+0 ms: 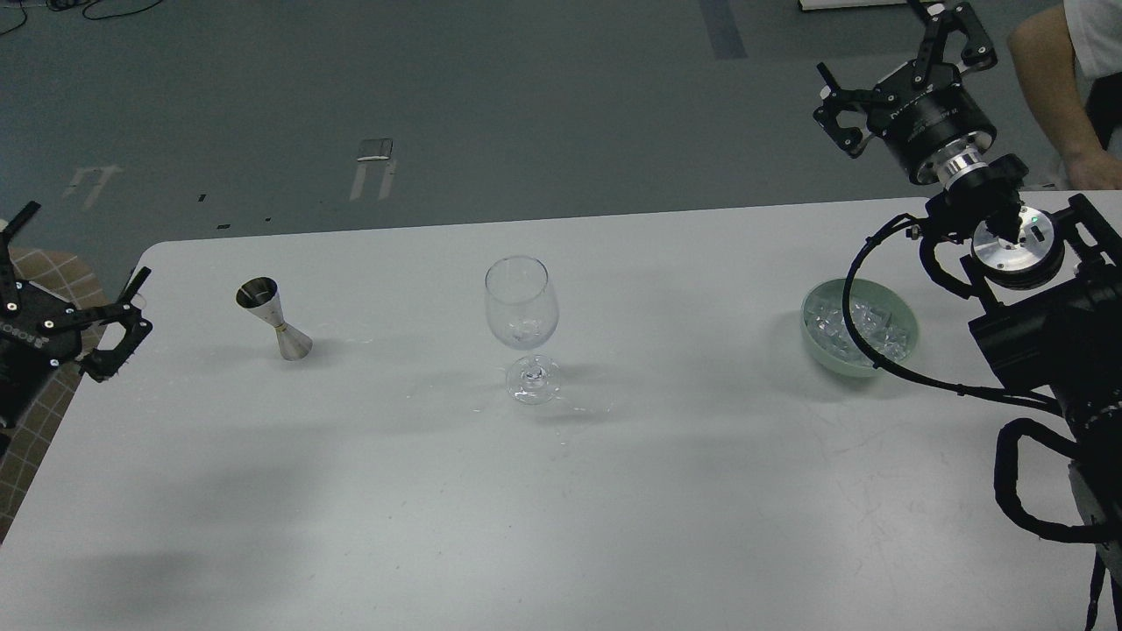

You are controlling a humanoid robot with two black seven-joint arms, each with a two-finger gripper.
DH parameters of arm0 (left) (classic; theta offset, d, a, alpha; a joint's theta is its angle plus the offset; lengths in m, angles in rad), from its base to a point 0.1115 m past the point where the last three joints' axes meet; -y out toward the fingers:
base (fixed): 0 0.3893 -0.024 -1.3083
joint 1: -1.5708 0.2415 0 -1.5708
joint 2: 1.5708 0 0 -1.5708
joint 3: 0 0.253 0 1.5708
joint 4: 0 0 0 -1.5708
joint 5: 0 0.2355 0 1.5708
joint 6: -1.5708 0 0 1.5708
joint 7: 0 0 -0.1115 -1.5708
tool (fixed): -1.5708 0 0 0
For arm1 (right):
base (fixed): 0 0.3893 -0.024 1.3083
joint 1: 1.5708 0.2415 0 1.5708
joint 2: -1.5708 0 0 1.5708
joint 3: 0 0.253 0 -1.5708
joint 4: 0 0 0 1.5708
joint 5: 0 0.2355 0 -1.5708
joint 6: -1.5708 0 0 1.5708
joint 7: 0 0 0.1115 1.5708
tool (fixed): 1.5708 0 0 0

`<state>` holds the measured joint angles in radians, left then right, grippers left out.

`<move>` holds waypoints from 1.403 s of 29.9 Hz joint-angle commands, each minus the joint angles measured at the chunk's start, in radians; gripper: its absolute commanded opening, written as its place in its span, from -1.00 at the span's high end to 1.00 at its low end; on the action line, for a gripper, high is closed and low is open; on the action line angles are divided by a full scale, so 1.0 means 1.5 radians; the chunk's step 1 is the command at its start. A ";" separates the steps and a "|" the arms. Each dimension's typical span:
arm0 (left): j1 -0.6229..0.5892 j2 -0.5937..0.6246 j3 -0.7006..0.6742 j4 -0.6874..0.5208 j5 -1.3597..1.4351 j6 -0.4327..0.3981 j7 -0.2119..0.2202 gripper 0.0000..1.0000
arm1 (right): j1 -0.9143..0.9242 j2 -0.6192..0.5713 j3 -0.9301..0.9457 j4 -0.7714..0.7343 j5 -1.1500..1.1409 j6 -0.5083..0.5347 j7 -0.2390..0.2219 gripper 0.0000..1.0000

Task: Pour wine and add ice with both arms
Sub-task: 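Bring the open left gripper in low toward the metal jigger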

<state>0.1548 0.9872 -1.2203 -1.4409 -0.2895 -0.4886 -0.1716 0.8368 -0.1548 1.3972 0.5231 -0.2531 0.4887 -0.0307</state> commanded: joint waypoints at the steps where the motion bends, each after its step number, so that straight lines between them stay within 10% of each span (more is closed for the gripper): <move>1: 0.070 -0.037 -0.040 -0.027 0.000 0.000 0.010 -0.93 | -0.003 -0.001 -0.001 -0.001 -0.001 0.000 0.000 -1.00; 14: 0.256 -0.184 -0.111 -0.103 0.004 0.000 0.038 -0.91 | -0.024 -0.003 -0.002 0.000 -0.001 0.000 0.000 -1.00; 19: 0.256 -0.269 -0.112 -0.106 0.003 0.000 0.098 -0.90 | -0.028 -0.006 -0.002 -0.002 -0.001 0.000 -0.001 -1.00; 36: 0.152 -0.336 -0.158 -0.038 0.010 0.023 0.102 -0.93 | -0.043 -0.022 -0.005 0.003 -0.001 0.000 -0.001 -1.00; 42: 0.111 -0.338 -0.154 -0.038 0.010 0.115 0.107 -0.90 | -0.045 -0.026 -0.005 0.003 -0.002 0.000 -0.001 -1.00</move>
<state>0.3472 0.4820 -1.4529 -1.4972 -0.2746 -0.3995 -0.0173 0.7706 -0.1911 1.3901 0.5279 -0.2556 0.4887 -0.0323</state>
